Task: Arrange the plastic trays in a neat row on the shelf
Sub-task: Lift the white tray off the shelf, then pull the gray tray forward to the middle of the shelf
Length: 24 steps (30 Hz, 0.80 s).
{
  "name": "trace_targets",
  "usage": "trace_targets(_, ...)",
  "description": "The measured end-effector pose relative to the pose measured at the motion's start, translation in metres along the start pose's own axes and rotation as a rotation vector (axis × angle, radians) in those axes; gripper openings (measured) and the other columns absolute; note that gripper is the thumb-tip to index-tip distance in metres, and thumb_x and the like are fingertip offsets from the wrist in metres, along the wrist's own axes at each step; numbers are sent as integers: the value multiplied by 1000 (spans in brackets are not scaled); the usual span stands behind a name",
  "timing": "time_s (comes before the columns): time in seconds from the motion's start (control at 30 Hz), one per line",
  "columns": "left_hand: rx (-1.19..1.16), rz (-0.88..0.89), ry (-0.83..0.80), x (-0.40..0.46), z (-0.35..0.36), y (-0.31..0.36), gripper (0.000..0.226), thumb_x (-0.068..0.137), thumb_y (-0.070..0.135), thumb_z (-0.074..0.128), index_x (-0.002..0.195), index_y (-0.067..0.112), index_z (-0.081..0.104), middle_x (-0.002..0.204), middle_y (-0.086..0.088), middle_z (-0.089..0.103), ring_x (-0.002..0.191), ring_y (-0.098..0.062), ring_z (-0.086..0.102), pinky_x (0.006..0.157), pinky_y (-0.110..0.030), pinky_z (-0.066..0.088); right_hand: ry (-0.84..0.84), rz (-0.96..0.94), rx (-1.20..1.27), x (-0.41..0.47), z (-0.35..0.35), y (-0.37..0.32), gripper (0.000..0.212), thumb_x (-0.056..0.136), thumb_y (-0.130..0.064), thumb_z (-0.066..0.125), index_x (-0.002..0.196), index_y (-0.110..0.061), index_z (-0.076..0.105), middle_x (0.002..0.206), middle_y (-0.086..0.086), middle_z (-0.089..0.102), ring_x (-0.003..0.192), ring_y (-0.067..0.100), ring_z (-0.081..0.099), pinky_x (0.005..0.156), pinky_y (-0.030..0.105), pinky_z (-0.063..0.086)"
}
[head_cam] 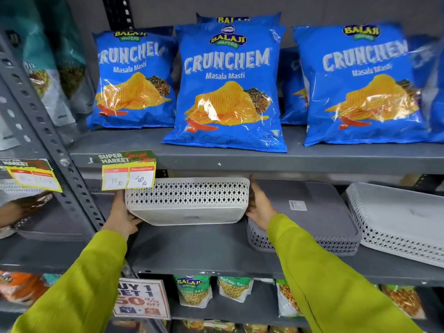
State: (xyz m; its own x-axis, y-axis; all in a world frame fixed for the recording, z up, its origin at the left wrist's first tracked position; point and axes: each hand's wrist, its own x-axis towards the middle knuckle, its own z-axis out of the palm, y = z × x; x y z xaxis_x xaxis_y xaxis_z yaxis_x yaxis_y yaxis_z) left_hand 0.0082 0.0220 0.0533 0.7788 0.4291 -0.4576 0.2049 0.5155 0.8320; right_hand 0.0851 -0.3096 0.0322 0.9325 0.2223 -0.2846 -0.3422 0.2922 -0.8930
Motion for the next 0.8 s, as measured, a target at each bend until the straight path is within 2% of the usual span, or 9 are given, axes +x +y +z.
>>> trace_targets(0.1,-59,-68,-26,3,-1,3,49,72,57,61,100,19,69,99,-6,73,94,-30,67,82,-46,55,66,45,-57,-3,3,-3,27,87,-36,50,82,-12,60,79,9,64,74,23,61,66,33,48)
trace_targets(0.17,-1,-67,17,2,-3,-1,21,75,32,55,76,11,60,69,-11,71,67,-30,64,65,-39,52,117,76,-191,-3,0,7,14,83,-9,46,71,-8,53,73,12,56,64,24,55,55,28,45)
trace_targets(0.2,78,-40,80,5,-3,-4,16,74,24,55,75,9,60,69,-14,71,63,-30,62,63,-38,50,150,61,-267,-1,-2,13,18,82,3,43,71,-6,55,74,12,58,65,25,56,54,28,46)
trace_targets(0.3,524,66,227,14,-5,-19,19,86,5,50,91,-5,65,93,-24,68,75,-35,62,63,-43,48,91,-69,-658,11,-4,34,25,85,4,50,102,-3,67,106,12,67,99,27,63,82,34,52)
trace_targets(0.37,739,93,313,22,-7,-28,31,96,2,40,114,-9,63,114,-23,66,102,-36,64,82,-42,52,45,-93,-915,13,-4,44,30,83,-8,60,112,-8,66,113,11,69,105,27,63,92,36,50)
trace_targets(0.43,817,140,379,19,-7,-35,35,98,5,39,128,-7,54,129,-23,60,119,-34,58,84,-37,52,89,-112,-921,10,-4,43,35,80,-9,67,115,-6,65,116,15,69,107,29,65,96,37,50)
trace_targets(0.57,857,407,506,12,31,-52,42,81,17,55,118,-3,59,120,-33,60,111,-47,57,92,-48,50,346,-278,-855,2,-27,7,32,81,-10,68,111,2,67,114,16,70,109,29,65,98,24,42)
trace_targets(0.67,920,655,200,-8,104,-73,37,79,10,57,115,3,64,119,-23,65,111,-38,61,98,-39,48,549,-371,-919,-4,-81,-25,30,79,-14,70,107,-4,70,111,21,71,105,37,65,96,41,50)
trace_targets(0.8,1031,693,-316,-47,200,-113,40,83,4,57,123,0,62,130,-18,60,121,-31,56,106,-29,39,684,-213,-1142,-23,-167,-56,41,79,-18,69,117,-3,64,120,25,65,113,40,60,96,42,48)
